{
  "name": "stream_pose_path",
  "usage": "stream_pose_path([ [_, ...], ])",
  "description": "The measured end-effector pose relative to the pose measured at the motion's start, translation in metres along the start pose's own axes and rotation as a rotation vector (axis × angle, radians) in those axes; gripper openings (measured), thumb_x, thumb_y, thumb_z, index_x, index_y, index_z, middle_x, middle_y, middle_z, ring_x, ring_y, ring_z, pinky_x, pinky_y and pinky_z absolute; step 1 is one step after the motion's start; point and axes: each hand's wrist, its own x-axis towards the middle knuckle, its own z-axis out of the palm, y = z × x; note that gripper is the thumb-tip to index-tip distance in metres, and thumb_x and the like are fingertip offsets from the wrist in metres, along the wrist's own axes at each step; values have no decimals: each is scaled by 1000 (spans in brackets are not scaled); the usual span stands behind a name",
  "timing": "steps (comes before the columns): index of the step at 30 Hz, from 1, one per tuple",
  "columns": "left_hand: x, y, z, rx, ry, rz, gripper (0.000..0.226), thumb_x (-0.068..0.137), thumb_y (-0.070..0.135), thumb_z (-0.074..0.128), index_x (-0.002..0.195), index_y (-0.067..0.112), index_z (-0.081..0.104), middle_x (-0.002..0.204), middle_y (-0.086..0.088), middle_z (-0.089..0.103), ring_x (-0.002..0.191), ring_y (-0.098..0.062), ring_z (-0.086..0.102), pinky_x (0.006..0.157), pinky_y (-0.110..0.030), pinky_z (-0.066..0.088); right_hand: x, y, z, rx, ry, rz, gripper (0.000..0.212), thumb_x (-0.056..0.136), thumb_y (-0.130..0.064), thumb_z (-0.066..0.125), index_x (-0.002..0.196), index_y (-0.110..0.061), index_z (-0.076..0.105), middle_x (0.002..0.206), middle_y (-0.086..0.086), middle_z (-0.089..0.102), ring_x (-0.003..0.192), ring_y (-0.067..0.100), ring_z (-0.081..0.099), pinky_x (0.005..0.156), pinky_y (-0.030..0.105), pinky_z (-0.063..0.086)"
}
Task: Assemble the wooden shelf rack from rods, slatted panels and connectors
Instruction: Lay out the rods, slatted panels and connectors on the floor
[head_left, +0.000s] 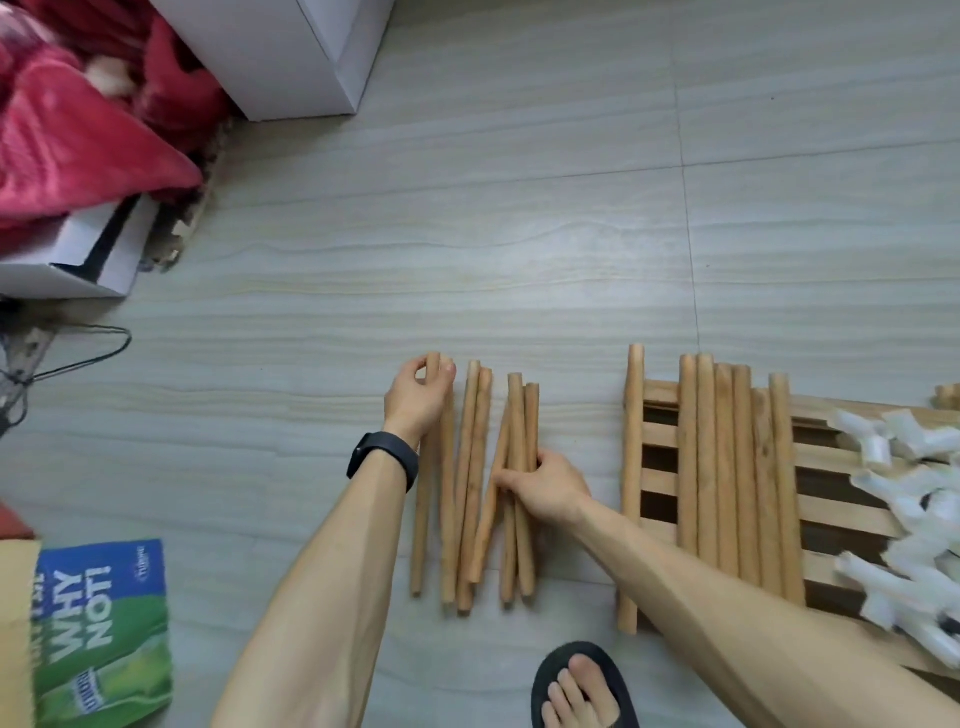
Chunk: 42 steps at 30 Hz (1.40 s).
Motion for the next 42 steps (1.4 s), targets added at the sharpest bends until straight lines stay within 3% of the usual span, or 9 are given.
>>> stream_pose_path([
  [5,-15,-26,12,232,-12,-18,70,96,38,61,155,15,32,149,-12,47,134,-28,46,108,-38,41,1,4,0,-186,150,-92,45,102,-47,49,133,-14,51,129,9,58,119,31,58,99,38,47],
  [10,-54,-54,31,325,25,53,80,95,46,58,161,29,17,164,-13,23,150,-32,22,119,-45,26,-13,9,11,-199,217,-128,47,103,-40,48,144,-18,40,137,10,49,121,33,56,100,43,48],
  [16,-86,-72,43,598,-23,90,84,94,64,47,161,35,7,169,1,-10,154,-24,2,118,-55,24,-40,11,10,-270,67,-174,60,102,-31,52,157,-25,29,147,8,38,126,31,55,105,39,46],
  [19,-88,-65,40,618,-14,85,84,94,55,55,161,28,13,169,-7,-3,154,-29,7,118,-51,25,-56,-2,-23,-379,-45,-198,53,100,-32,52,150,-18,42,142,7,53,130,28,53,105,35,43],
  [22,-95,-41,47,550,10,153,80,93,42,60,159,19,22,166,-15,11,150,-33,17,120,-44,24,-87,-7,-82,-483,-104,-281,44,99,-37,55,139,-20,51,125,-4,66,109,16,63,85,27,47],
  [26,-129,8,92,352,-105,369,71,93,32,65,155,23,31,159,-5,28,145,-23,32,113,-31,30,-118,14,-170,-553,29,-203,36,98,-39,61,130,-22,55,115,-7,65,99,9,61,73,17,47],
  [30,-175,42,144,465,-248,487,56,93,43,61,144,28,42,139,0,50,123,-19,55,94,-36,52,-123,54,-225,-486,202,-19,32,96,-39,63,123,-22,57,113,-4,67,99,12,62,82,27,52],
  [37,-181,52,184,417,-402,225,69,89,41,68,144,26,29,127,0,64,112,-25,64,94,-45,55,-96,107,-209,-201,239,78,21,89,-40,73,101,-25,62,86,-8,70,70,7,67,60,25,52],
  [42,-174,57,191,340,-370,173,63,86,38,75,135,28,37,120,3,64,107,-22,66,89,-41,56,-81,112,-201,-184,245,36,36,79,-56,79,99,-39,55,103,-14,68,89,4,65,77,26,53],
])
